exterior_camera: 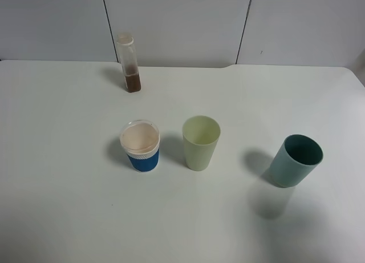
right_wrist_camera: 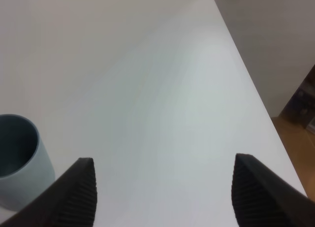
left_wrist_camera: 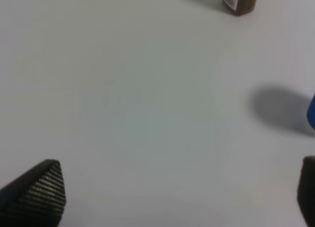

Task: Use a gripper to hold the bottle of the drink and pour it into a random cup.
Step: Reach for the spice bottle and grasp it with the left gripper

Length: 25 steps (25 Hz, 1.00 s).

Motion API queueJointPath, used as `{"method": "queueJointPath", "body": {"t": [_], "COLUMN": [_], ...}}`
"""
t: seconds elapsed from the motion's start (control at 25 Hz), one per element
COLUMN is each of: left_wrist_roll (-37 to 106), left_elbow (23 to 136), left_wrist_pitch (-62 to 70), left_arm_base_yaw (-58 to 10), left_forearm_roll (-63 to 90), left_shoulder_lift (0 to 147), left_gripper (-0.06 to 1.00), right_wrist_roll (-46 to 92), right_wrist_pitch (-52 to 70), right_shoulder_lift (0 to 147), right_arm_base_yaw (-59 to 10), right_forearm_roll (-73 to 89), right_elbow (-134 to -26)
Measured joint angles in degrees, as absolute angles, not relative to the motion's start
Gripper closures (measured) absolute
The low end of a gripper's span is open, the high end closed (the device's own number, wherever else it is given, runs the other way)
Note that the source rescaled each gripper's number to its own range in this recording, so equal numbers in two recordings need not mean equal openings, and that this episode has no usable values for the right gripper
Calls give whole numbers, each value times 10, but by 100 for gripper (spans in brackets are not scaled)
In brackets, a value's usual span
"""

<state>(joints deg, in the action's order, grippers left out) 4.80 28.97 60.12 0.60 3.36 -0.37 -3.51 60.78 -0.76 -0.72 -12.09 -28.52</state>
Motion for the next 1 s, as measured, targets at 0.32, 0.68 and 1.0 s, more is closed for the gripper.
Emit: {"method": "queueJointPath", "body": {"t": [0.32, 0.68, 1.0], "left_wrist_roll": [48, 48, 48], "left_elbow": [290, 290, 290], "left_wrist_pitch": [601, 601, 601], "left_arm_base_yaw": [6, 6, 6], "left_forearm_roll": [34, 33, 33], "left_shoulder_lift": [-4, -4, -4], "left_gripper": [2, 2, 2], "right_wrist_roll": [-35, -35, -35], "right_wrist_pitch": [608, 608, 608], "right_shoulder_lift": [-8, -8, -8], "right_arm_base_yaw": [-7, -7, -7], "right_forearm_roll": [-121, -121, -121], "right_elbow": [-285, -285, -285]}}
